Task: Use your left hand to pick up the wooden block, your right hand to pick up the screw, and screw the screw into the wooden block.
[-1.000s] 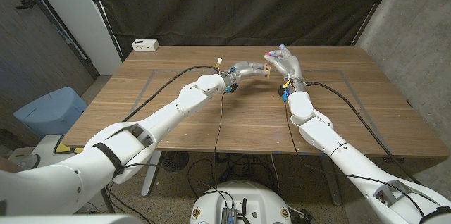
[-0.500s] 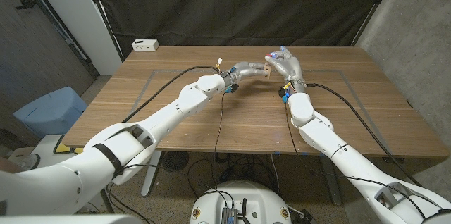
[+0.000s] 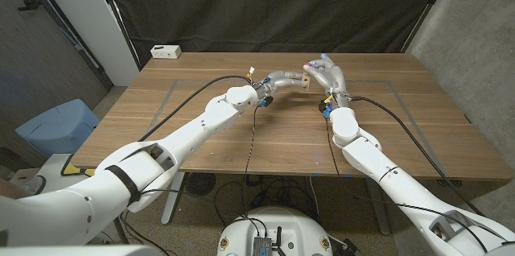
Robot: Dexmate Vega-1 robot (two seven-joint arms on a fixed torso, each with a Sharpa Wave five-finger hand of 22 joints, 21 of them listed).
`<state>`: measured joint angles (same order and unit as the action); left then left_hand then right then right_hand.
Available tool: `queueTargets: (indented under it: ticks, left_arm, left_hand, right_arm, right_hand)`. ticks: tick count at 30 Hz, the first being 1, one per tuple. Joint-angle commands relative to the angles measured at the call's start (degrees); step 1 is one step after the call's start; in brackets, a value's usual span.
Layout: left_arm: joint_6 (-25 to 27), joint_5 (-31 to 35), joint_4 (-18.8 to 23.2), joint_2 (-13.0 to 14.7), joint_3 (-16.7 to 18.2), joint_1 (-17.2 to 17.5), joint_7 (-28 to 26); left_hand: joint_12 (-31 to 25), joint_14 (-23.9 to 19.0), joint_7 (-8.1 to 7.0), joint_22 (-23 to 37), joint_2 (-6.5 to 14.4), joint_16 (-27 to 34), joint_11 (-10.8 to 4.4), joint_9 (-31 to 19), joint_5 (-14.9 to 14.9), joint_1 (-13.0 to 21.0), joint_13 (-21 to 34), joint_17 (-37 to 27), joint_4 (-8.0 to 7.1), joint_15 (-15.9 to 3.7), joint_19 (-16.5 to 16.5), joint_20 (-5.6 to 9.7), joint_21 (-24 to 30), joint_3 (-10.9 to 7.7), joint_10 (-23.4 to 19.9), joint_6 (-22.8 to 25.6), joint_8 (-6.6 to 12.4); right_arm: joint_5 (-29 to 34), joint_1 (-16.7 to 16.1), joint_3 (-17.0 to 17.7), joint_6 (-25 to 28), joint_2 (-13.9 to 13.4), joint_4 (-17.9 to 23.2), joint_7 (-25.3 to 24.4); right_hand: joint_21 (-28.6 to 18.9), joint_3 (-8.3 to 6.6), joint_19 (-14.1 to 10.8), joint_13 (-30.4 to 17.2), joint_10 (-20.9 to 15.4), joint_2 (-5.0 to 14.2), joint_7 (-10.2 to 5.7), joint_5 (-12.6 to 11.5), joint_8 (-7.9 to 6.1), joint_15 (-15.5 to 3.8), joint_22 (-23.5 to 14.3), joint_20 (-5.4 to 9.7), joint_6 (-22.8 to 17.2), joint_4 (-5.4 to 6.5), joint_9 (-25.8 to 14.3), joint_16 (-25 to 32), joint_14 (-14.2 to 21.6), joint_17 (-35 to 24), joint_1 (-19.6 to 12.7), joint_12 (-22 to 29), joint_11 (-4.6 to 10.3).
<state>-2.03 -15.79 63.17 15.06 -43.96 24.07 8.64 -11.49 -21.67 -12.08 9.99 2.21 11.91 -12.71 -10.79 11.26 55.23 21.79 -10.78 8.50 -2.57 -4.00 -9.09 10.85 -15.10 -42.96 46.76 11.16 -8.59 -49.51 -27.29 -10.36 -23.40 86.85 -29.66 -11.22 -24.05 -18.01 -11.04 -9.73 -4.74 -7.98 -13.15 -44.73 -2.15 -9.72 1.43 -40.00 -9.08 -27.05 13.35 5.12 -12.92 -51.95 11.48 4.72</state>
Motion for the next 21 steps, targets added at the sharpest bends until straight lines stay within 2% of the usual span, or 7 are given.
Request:
queueTargets:
  ticks: [1, 21]
  left_arm:
    - [0.4, 0.1, 1.2, 0.3, 0.0, 0.4, -0.4]
    - [0.1, 0.0, 0.6, 0.3, 0.0, 0.0, 0.0]
  left_hand:
    - [-0.6, 0.1, 0.07, 0.1, 0.2, 0.2, 0.16, -0.3, 0.3, -0.1, 0.1, -0.3, -0.12, -2.37, 0.0, -0.13, 0.3, -0.23, 0.3, 0.2, 0.33]
    - [-0.6, 0.1, 0.24, 0.1, 0.3, 0.2, 0.16, -0.3, 0.3, -0.2, 0.1, -0.3, -0.12, -2.37, 0.1, -0.19, 0.3, -0.23, 0.4, 0.3, 0.38]
  right_arm:
    - [0.0, -0.2, 0.1, -0.1, 0.1, 0.0, -0.2]
    - [0.0, 0.2, -0.2, 0.0, 0.6, -1.0, -0.4]
  right_hand:
    - [0.0, -0.42, -0.4, -0.2, -0.6, 0.40, -0.21, -0.3, -0.27, 0.04, -0.2, 0.33, -0.2, 0.10, 0.0, -0.1, 0.7, -0.3, 0.1, 0.0, -0.25]
    - [0.0, -0.41, -0.4, -0.2, -0.6, 0.46, -0.13, -0.4, -0.51, 0.02, -0.2, 0.34, 0.0, 0.12, 0.1, -0.1, 0.7, -0.3, 0.2, 0.0, -0.24]
